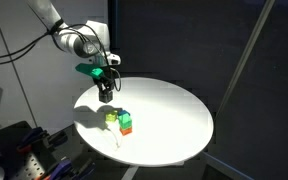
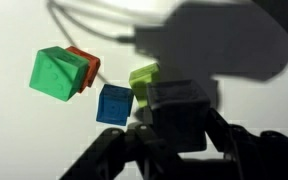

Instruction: Put the grey block on top of the green block

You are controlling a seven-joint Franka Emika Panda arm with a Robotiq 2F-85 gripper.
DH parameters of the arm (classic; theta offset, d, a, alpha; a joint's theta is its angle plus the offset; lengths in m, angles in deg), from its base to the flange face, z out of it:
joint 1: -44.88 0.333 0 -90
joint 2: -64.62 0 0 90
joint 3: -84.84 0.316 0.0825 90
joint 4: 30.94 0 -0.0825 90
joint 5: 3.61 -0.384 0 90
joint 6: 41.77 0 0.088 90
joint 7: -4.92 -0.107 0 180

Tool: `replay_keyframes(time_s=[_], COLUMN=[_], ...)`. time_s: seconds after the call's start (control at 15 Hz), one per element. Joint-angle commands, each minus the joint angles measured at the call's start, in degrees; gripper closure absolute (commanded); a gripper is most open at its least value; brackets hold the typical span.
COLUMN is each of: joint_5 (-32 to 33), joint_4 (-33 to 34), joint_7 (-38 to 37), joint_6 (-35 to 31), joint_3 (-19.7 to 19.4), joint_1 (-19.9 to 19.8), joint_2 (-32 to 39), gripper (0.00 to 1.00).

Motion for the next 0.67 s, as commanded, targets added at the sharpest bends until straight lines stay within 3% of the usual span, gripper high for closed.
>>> replay_keyframes(time_s=[0.0,0.4,0.47,0.6], joint_5=[-2.42,-1.98,-1.99,-1.98], joint_4=[-1.29,-0.24,-0.25,-0.25], joint_7=[-0.38,-0.1,-0.1,-0.1], joint_6=[-0.34,0.07,0.07,0.07], joint_3=[-0.58,-1.34,-1.42,-1.39], joint_1=[-1.24,-1.91,-1.96,-1.9], joint_2=[-1.54,-0.05,0.01,0.24], gripper=[0.7,0.7,0.45,0.45])
